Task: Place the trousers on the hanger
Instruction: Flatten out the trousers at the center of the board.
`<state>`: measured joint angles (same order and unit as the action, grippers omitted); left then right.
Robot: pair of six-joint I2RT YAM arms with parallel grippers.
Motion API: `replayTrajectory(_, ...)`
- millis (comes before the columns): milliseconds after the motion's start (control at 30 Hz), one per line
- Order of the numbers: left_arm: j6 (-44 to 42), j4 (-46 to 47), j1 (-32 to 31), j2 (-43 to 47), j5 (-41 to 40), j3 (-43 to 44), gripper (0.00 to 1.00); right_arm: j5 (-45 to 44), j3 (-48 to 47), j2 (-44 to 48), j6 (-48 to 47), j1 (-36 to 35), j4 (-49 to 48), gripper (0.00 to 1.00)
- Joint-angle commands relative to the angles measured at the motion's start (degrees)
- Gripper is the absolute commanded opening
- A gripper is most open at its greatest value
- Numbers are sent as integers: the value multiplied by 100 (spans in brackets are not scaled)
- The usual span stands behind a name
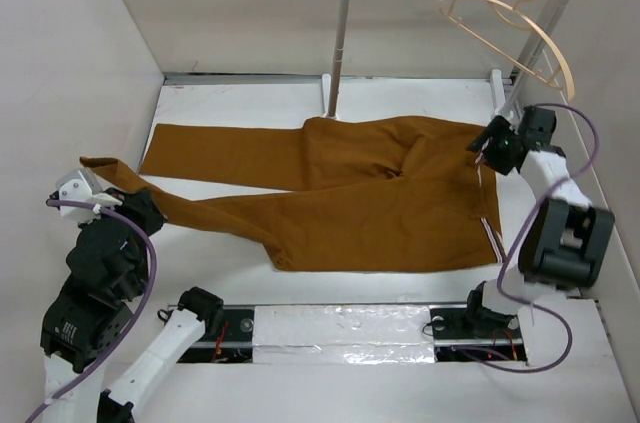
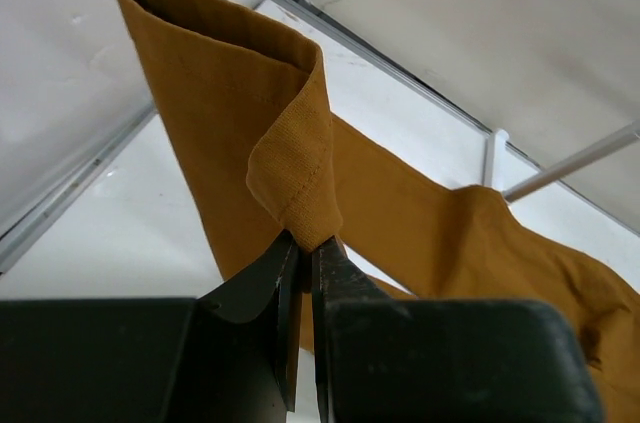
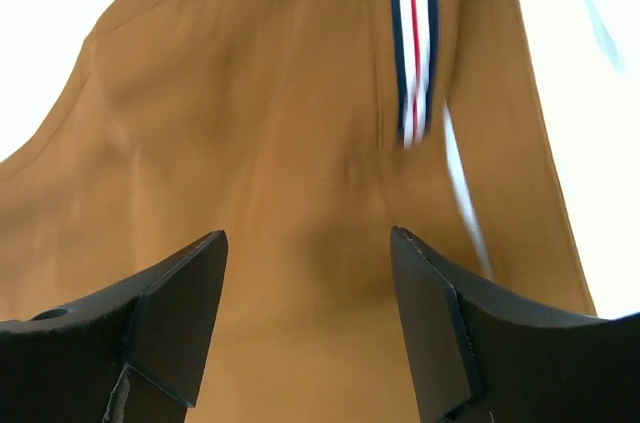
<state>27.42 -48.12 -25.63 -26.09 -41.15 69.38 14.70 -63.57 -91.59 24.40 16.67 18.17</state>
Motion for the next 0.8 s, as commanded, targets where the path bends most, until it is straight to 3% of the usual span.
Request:
replayTrajectory(0, 193, 162, 23, 24, 544, 137, 0, -448, 780, 1839, 64, 240, 492, 71)
replayTrajectory(100, 264, 206, 23, 138, 818, 49, 0, -1126, 1782, 2854, 214, 494, 1073, 51)
replayTrajectory(133, 316, 206, 23, 217, 958, 31, 0, -1345, 2022, 3362, 257, 591, 1205, 39)
replayTrajectory(267, 396, 145, 23, 341, 1258, 14, 0, -1250, 2858, 3841, 521, 1067, 1601, 27)
replayTrajectory(467, 431, 40, -30, 447, 1372, 163, 0, -697, 3491, 3473, 961, 1155, 900, 32)
replayTrajectory(767, 501, -75, -30, 359, 1372, 409, 0, -90, 2852, 1128, 865, 646, -225, 30)
